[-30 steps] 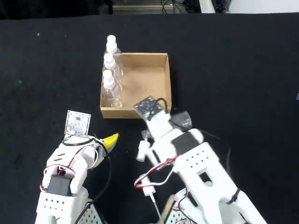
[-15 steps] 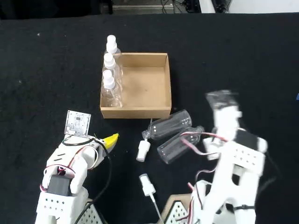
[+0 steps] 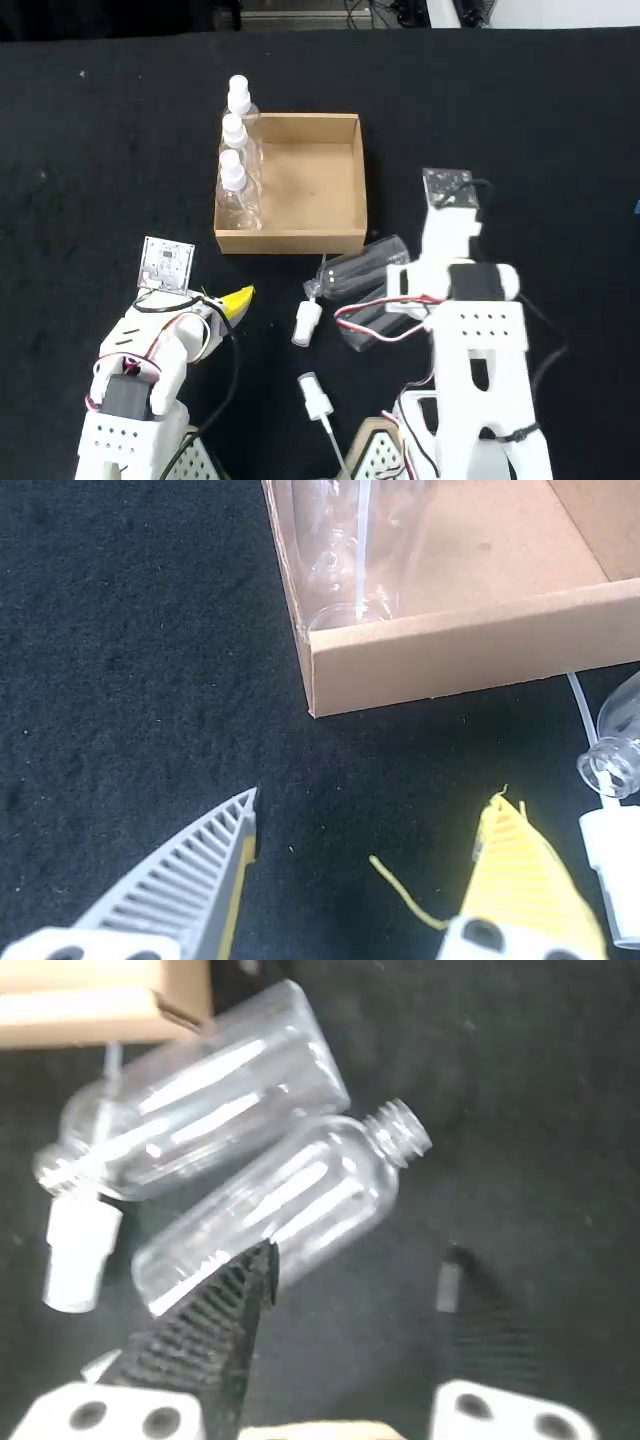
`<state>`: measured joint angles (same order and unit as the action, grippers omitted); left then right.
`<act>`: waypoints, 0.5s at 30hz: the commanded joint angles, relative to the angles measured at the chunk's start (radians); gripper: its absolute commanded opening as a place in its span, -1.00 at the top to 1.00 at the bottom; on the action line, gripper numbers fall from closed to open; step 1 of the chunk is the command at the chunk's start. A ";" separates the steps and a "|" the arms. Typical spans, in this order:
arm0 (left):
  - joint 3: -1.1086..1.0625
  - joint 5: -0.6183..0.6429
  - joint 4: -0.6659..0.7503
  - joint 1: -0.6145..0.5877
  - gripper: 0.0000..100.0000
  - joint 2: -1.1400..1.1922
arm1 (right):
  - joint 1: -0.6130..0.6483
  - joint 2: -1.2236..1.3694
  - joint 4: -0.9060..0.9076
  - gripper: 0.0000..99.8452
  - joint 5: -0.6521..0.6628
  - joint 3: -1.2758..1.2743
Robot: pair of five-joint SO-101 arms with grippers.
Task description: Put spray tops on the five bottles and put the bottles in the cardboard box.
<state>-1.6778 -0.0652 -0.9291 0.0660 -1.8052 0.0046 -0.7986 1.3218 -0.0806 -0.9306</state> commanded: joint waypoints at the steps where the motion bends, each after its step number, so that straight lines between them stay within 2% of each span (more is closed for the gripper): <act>1: -0.022 -0.006 0.002 -0.007 0.36 -0.012 | 0.106 -0.012 -0.026 0.28 -0.094 0.010; 6: -0.022 -0.006 0.002 -0.007 0.36 -0.012 | 0.203 -0.010 -0.041 0.28 -0.180 -0.012; 9: -0.022 -0.006 0.002 -0.007 0.36 -0.012 | 0.235 -0.010 -0.103 0.28 -0.181 -0.076; 15: -0.022 -0.006 0.002 -0.007 0.36 -0.012 | 0.210 -0.010 -0.235 0.28 -0.176 -0.194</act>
<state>-1.6778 -0.0667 -0.9291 0.0660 -1.8052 0.2209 -0.7986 1.1699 -0.2509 -1.0948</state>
